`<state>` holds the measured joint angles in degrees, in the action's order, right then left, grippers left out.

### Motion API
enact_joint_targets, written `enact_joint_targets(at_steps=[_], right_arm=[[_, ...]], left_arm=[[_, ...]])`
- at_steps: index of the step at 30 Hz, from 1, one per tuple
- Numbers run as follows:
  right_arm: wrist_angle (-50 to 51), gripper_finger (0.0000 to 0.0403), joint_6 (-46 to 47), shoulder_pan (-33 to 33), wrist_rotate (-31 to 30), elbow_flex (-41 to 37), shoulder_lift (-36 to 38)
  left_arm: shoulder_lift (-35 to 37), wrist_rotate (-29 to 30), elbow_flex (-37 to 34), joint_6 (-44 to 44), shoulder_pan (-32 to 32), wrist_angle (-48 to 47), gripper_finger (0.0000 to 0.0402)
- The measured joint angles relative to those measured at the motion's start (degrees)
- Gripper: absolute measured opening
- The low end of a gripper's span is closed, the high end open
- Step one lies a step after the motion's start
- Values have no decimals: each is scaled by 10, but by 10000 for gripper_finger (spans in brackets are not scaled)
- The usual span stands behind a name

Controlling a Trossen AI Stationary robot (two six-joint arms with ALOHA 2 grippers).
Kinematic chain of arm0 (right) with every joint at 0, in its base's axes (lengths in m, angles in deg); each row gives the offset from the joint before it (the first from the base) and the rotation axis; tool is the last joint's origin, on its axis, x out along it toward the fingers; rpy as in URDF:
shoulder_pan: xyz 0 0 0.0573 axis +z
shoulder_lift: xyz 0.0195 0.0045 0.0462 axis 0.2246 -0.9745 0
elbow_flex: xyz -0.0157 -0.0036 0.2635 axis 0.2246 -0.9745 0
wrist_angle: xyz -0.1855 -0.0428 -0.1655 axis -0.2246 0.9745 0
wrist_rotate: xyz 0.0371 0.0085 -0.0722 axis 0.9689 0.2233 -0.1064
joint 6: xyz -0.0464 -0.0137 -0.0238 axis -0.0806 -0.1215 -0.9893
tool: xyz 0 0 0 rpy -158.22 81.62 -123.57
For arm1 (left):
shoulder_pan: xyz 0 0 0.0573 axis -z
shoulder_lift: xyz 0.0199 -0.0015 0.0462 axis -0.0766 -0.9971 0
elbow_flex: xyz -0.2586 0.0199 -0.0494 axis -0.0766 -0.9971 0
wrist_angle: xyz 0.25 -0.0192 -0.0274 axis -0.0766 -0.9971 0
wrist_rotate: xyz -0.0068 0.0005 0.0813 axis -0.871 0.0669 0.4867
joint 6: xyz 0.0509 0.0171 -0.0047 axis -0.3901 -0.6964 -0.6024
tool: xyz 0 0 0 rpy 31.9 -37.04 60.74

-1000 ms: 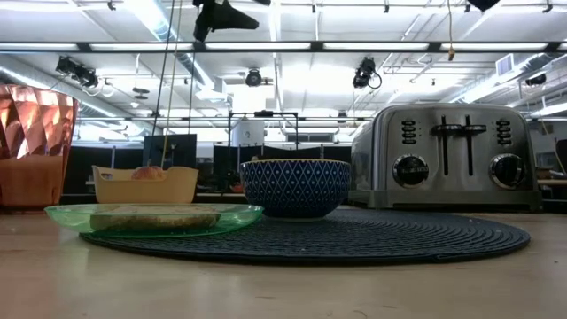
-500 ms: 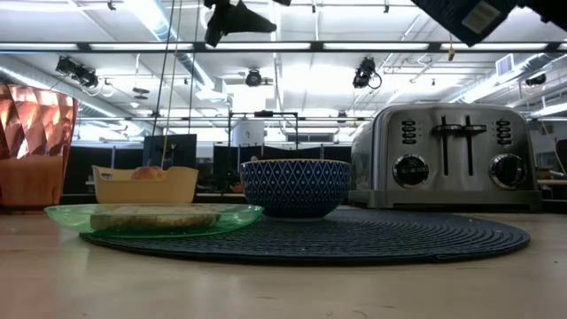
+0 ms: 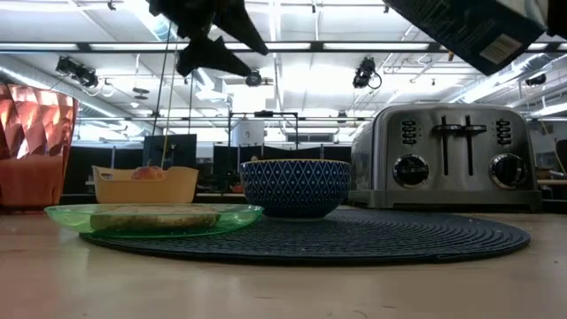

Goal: Arrange a breakfast setting
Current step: Pour the cereal in the yellow bowl on the dark blue table mat

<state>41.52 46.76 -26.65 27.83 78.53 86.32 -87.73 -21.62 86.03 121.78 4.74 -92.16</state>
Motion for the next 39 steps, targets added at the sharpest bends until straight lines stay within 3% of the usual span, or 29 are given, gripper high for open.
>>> enact_joint_targets(at_steps=[20,39], right_arm=[[98,288,-44,-1,-6,0,0],[135,288,-76,-1,-46,0,-1]], left_arm=[[-2,-11,-32,37,1,-34,231],[-143,-13,-32,64,24,5,231]])
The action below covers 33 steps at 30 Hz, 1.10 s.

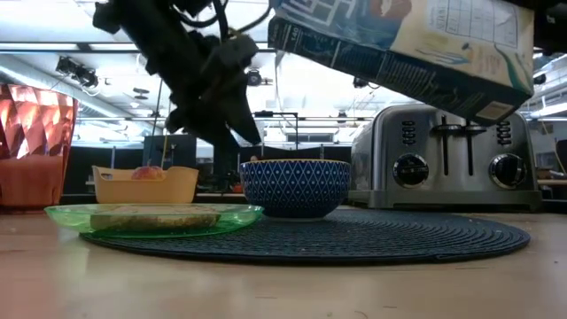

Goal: Arrange a breakfast setting
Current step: Pour the cereal in the yellow bowl on the dark blue table mat

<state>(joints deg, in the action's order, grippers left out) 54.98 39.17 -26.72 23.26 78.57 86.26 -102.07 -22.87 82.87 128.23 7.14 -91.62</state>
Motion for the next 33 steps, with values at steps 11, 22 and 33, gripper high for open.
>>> enact_joint_targets(at_steps=[11,22,33], right_arm=[[-5,288,0,0,-10,0,0],[-15,288,1,0,-13,0,0],[-17,288,1,0,-14,0,0]], left_arm=[[-43,-4,0,-15,0,50,231],[-69,-5,0,18,-1,43,189],[-69,-27,0,47,-1,61,91]])
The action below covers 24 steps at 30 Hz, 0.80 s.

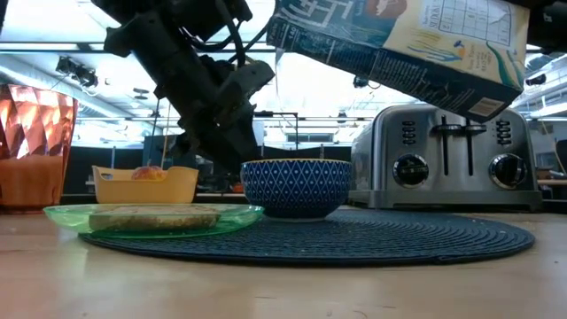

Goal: Arrange a breakfast setting
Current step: Pour the cereal in the yellow bowl on the dark blue table mat

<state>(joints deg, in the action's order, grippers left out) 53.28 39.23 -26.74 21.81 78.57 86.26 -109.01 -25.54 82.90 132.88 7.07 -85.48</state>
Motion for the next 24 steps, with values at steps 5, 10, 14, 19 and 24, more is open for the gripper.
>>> enact_joint_targets(at_steps=[5,10,14,19,24], right_arm=[[0,288,1,0,-2,0,0],[0,288,2,0,-1,0,0],[4,288,2,0,-2,1,0],[6,288,2,0,-4,1,0],[4,288,2,0,-6,1,0]], left_arm=[[0,-26,0,84,-5,-5,110],[0,-37,32,106,-9,-53,136],[1,-36,79,121,-19,-172,141],[0,-58,84,196,-24,-192,141],[0,-60,84,236,-23,-168,141]])
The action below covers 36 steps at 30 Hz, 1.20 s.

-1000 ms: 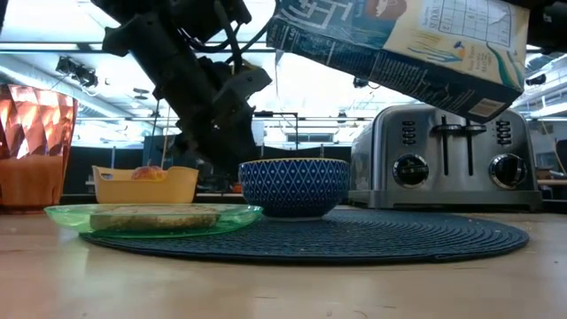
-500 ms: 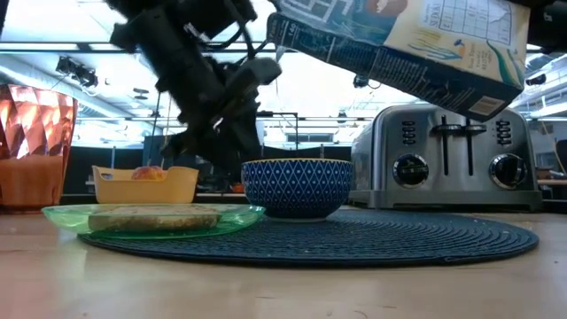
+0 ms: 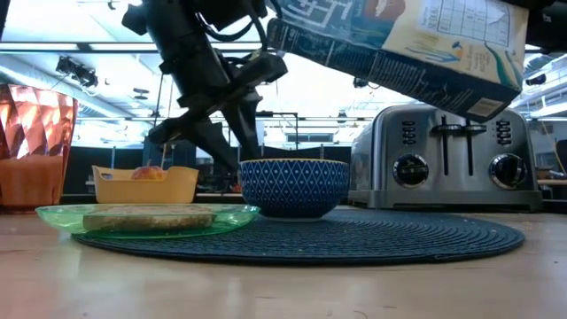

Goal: Arrange a breakfast setting
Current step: Pour the cereal in the yellow bowl on the dark blue table mat

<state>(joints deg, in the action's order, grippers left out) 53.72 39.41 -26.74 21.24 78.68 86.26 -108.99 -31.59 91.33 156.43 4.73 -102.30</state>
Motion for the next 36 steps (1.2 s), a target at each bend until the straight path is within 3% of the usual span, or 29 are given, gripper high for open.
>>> enact_joint_targets(at_steps=[12,19,26,36], right_arm=[[4,288,2,0,0,-1,0],[3,288,4,0,-5,-1,0],[0,288,3,0,-5,-1,0],[-4,288,2,0,-11,-1,0]], left_arm=[[-31,-7,0,53,5,20,97],[-32,-9,-1,51,5,19,20],[-32,-7,11,52,1,-2,23],[-3,-19,44,-1,-39,-174,21]])
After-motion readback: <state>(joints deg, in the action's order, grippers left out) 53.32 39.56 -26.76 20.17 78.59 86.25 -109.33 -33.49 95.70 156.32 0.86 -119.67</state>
